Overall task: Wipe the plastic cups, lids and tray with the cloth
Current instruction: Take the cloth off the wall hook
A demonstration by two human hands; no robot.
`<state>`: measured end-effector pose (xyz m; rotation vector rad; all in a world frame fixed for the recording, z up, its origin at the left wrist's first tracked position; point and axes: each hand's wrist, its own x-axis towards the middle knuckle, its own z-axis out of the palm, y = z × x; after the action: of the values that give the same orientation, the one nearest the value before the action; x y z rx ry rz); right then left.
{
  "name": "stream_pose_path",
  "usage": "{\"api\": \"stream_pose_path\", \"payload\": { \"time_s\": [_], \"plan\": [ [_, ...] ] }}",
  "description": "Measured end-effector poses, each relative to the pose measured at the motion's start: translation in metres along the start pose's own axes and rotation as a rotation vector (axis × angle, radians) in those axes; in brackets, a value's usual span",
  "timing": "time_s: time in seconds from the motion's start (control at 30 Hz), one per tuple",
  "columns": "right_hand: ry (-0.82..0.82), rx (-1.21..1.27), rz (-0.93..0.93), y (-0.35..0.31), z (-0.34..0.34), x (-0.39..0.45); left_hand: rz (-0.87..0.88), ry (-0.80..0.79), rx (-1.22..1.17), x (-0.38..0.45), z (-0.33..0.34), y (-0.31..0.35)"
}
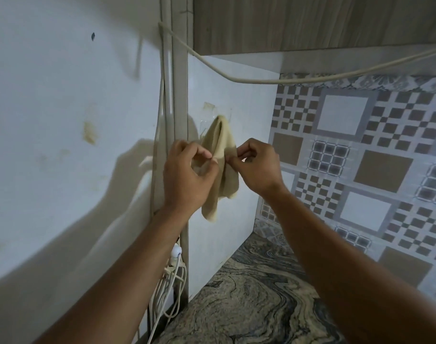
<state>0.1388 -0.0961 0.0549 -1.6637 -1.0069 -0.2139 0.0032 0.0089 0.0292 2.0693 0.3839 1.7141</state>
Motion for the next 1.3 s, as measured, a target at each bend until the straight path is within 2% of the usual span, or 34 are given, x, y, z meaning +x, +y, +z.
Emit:
{"api": "stream_pose_path", "payload": {
  "time_s": [0.07,0.2,0.33,0.47,0.6,0.73,0.87,1.0,1.1,1.17,1.3],
  "plan": [
    [-0.073,0.018,-0.017,0.0,-0.015,-0.015,-0.011,-0.131,-0.12,-0.004,-0.003,0.003],
    [-0.206,0.198,0.089,0.004,-0.046,-0.052,-0.189,-0.491,-0.49,-0.02,-0.005,0.014],
    [-0.277,0.321,0.175,0.008,-0.074,-0.094,-0.46,-0.728,-0.754,-0.041,0.0,0.035],
    [-0.279,0.393,0.223,0.013,-0.103,-0.126,-0.543,-0.775,-0.783,-0.061,0.012,0.055],
    [-0.279,0.22,0.189,0.018,-0.136,-0.154,-0.584,-0.9,-0.801,-0.077,0.019,0.067],
    [-0.197,0.143,0.173,0.021,-0.169,-0.179,-0.646,-1.027,-0.898,-0.093,0.032,0.08],
    [-0.176,0.063,0.18,0.022,-0.197,-0.197,-0.548,-1.184,-0.84,-0.106,0.045,0.099],
    [-0.119,-0.051,0.208,0.024,-0.225,-0.211,-0.349,-1.205,-0.745,-0.118,0.056,0.119],
    [-0.079,-0.158,0.236,0.021,-0.246,-0.217,-0.366,-1.222,-0.753,-0.119,0.059,0.128],
    [-0.091,-0.258,0.236,0.02,-0.262,-0.22,-0.348,-1.241,-0.705,-0.117,0.06,0.134],
    [-0.187,-0.393,0.322,0.014,-0.285,-0.225,-0.122,-1.327,-0.535,-0.11,0.061,0.149]
  ]
}}
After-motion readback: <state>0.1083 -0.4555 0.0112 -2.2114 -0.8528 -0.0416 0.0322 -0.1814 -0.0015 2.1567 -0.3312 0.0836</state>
